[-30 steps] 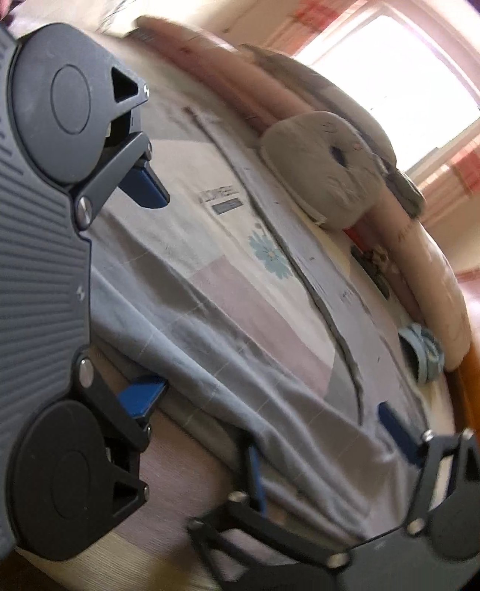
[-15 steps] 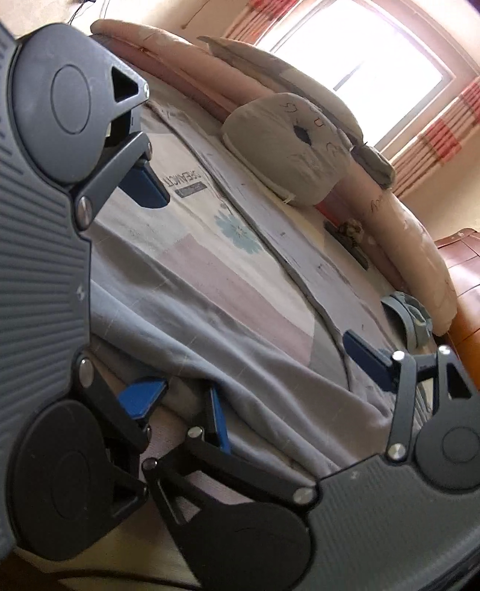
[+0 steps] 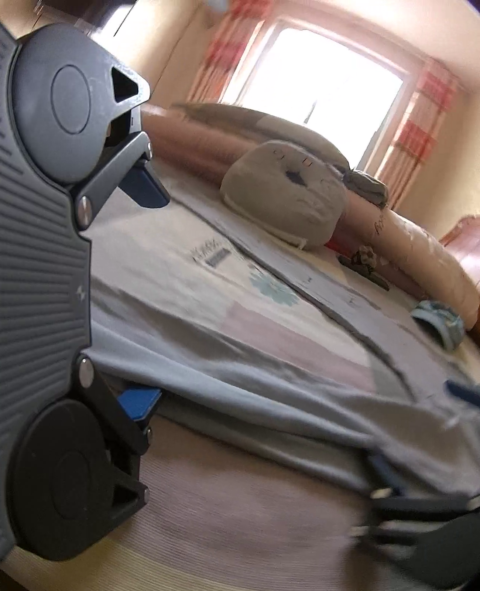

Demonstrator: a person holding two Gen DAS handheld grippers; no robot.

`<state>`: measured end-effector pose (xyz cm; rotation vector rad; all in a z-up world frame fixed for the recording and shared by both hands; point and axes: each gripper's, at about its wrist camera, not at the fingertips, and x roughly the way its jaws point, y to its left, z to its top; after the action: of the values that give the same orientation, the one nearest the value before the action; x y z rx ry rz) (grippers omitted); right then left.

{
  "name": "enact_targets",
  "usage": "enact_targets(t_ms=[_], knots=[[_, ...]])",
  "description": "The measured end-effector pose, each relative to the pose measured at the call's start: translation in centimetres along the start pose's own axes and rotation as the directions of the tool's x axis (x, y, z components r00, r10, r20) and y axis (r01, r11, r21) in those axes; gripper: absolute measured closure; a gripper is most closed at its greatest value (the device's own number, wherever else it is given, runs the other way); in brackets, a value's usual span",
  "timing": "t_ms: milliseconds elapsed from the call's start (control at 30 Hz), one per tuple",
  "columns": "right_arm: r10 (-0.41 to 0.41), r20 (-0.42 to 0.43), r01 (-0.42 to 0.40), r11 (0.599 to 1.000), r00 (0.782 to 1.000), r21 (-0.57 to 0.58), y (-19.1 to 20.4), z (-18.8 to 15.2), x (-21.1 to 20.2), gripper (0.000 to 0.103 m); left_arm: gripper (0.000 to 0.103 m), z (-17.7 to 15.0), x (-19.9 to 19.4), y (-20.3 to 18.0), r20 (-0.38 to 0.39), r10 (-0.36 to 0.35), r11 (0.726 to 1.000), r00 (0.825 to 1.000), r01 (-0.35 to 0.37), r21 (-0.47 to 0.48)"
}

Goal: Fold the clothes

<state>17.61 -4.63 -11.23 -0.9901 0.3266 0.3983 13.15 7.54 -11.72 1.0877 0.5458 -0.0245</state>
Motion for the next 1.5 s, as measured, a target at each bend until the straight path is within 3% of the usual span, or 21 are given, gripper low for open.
enact_targets(t_ms=[67,133,200,233,333,400,567,800,933,1067,1267,1367,1400,1500], knots=[[0.000,0.000,0.000,1.000,1.000,-0.027,0.2,-0.3,-0.2,0.022,0.009,0.0,-0.1,-0.3,0.005,0.003,1.000,1.000,-0.004,0.030],[0.009,0.000,-0.009,0.998,1.000,-0.060,0.7,-0.1,-0.5,0.027,0.019,0.2,-0.1,-0.8,0.016,-0.006,0.998,1.000,0.005,0.068],[0.014,0.010,-0.013,0.992,1.000,-0.126,1.5,0.2,-0.4,0.038,0.048,0.6,-0.1,-1.4,0.022,-0.037,0.993,0.999,0.034,0.112],[0.020,0.013,-0.018,0.988,1.000,-0.155,1.9,0.4,-0.3,0.042,0.054,0.8,-0.1,-1.8,0.022,-0.052,0.990,0.998,0.048,0.129],[0.064,0.002,-0.062,0.980,0.998,-0.191,2.5,0.5,-0.3,0.072,0.078,1.0,-0.1,-2.4,0.025,-0.081,0.983,0.996,0.076,0.166],[0.100,-0.008,-0.100,0.977,0.995,-0.190,2.8,0.3,-0.7,0.099,0.095,1.0,-0.3,-2.5,0.028,-0.112,0.980,0.993,0.106,0.167],[0.166,-0.011,-0.166,0.977,0.986,-0.134,1.9,0.5,-2.0,0.099,0.100,0.7,-1.7,-1.7,0.041,-0.146,0.979,0.988,0.138,0.147],[0.338,-0.010,-0.338,0.941,0.941,0.025,-1.5,0.8,-4.4,0.100,0.103,0.1,-4.3,0.3,0.056,-0.209,0.973,0.976,0.202,0.112],[0.442,0.005,-0.439,0.891,0.897,0.111,-3.0,0.6,-6.3,0.100,0.103,-0.5,-6.4,0.9,0.055,-0.300,0.951,0.952,0.294,0.099],[0.547,0.007,-0.540,0.823,0.837,0.178,-3.4,0.1,-7.5,0.100,0.103,-1.3,-7.6,0.5,0.031,-0.401,0.913,0.915,0.397,0.090],[0.625,-0.038,-0.604,0.767,0.780,0.216,-1.4,-0.7,-8.0,0.100,0.103,-2.1,-7.9,-1.2,-0.016,-0.473,0.878,0.881,0.472,0.083],[0.667,-0.016,-0.644,0.726,0.745,0.241,-1.0,-1.0,-8.6,0.099,0.099,-2.2,-8.4,-1.0,-0.013,-0.487,0.871,0.874,0.486,0.067],[0.667,-0.010,-0.644,0.723,0.745,0.252,-1.1,-1.3,-9.1,0.099,0.097,-2.2,-8.6,-0.6,-0.006,-0.486,0.873,0.874,0.486,0.049],[0.625,-0.004,-0.591,0.740,0.781,0.322,-2.3,-2.6,-9.9,0.095,0.091,-1.9,-9.2,0.6,0.016,-0.459,0.888,0.888,0.459,-0.009]])
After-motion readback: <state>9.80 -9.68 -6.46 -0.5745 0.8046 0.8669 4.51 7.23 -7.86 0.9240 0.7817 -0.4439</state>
